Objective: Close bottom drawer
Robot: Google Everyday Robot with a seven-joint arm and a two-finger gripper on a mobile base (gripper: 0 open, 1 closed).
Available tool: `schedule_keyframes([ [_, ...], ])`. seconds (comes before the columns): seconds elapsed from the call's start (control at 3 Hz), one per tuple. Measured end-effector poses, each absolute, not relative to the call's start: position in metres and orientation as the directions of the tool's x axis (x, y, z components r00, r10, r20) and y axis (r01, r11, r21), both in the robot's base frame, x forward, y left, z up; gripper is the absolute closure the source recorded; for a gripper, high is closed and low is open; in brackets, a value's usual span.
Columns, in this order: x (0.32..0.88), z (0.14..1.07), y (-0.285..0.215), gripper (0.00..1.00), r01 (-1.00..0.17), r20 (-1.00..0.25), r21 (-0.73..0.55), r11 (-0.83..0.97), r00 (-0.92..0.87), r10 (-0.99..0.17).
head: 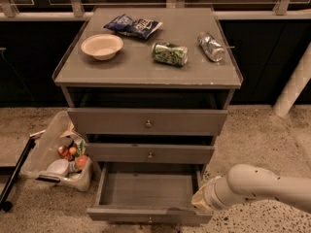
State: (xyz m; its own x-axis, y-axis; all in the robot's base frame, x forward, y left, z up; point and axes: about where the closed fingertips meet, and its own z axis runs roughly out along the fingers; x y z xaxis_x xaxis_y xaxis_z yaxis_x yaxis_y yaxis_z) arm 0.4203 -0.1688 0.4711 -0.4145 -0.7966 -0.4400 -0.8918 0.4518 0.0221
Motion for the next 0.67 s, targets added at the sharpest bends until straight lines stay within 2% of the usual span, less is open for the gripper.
schedule_keyframes([
  [0.67, 0.447, 0.401, -0.171, 1.00, -0.849, -0.436, 0.048, 0.526, -0.492, -0.754],
])
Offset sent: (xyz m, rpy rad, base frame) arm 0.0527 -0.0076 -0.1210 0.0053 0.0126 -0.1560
